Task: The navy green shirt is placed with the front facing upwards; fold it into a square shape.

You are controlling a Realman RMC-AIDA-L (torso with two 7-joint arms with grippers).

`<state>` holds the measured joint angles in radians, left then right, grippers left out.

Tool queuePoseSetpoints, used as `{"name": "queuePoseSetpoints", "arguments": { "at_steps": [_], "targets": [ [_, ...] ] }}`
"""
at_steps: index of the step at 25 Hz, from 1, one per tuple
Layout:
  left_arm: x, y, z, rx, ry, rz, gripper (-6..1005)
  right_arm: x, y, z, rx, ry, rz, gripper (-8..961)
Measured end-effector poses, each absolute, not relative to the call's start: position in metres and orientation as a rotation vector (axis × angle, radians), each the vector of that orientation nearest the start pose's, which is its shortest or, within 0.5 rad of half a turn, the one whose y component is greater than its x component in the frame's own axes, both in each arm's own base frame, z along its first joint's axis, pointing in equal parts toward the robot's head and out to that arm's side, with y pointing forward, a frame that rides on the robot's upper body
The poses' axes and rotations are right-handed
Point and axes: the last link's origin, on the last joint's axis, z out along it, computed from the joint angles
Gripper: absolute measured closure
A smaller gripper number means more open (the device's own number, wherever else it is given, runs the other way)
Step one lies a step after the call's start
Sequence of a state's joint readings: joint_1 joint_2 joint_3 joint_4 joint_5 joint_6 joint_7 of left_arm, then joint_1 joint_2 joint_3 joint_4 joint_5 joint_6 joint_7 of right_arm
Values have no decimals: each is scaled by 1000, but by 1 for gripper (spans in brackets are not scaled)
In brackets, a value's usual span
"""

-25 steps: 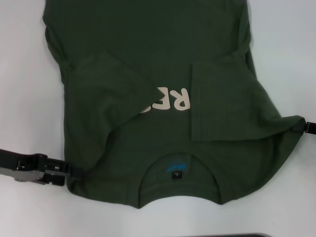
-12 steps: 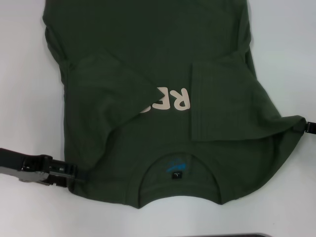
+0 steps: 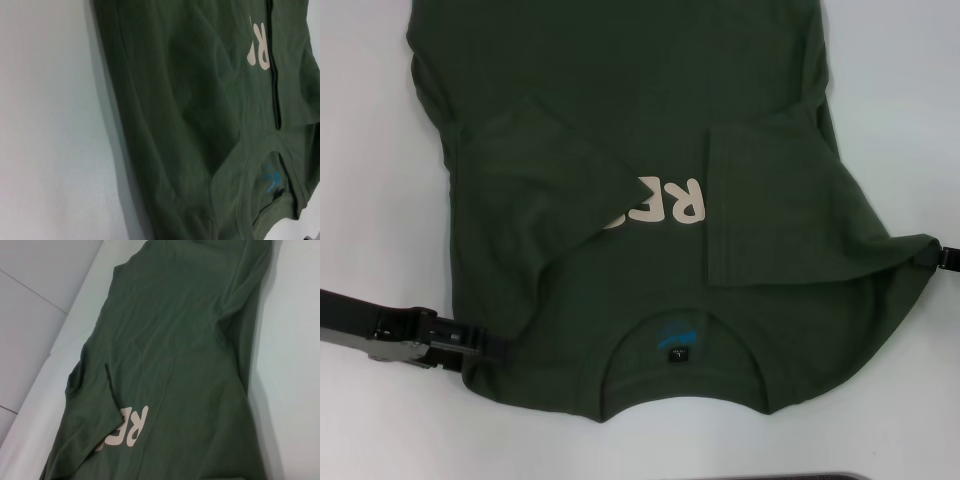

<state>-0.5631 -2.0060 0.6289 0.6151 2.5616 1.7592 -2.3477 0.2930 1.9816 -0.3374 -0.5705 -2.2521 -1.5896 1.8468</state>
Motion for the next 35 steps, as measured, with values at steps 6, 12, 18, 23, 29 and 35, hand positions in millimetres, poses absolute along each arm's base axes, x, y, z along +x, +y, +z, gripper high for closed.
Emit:
{"name": "queuePoseSetpoints", "arguments": {
  "at_steps": [6, 12, 18, 23, 29, 35],
  "targets": [
    [-313, 278, 9, -2455, -2141, -20, 150, 385, 240, 46, -2150, 1680, 683, 951],
    [-304, 280, 11, -2503, -2138, -42, 158, 385, 241, 48, -2143, 1675, 690, 952],
    [-291, 283, 11, -2574, -2121, -146, 158, 385, 242, 48, -2143, 1672, 690, 952],
    [-292, 284, 12, -2572, -2101, -150, 158, 385, 243, 48, -2145, 1669, 691, 952],
    [-310, 284, 19, -2490, -2088, -61, 157, 385, 243, 48, -2145, 1668, 690, 952],
    [-318, 285, 33, -2454, -2078, -45, 157, 384, 244, 48, -2145, 1668, 691, 952]
  ]
}}
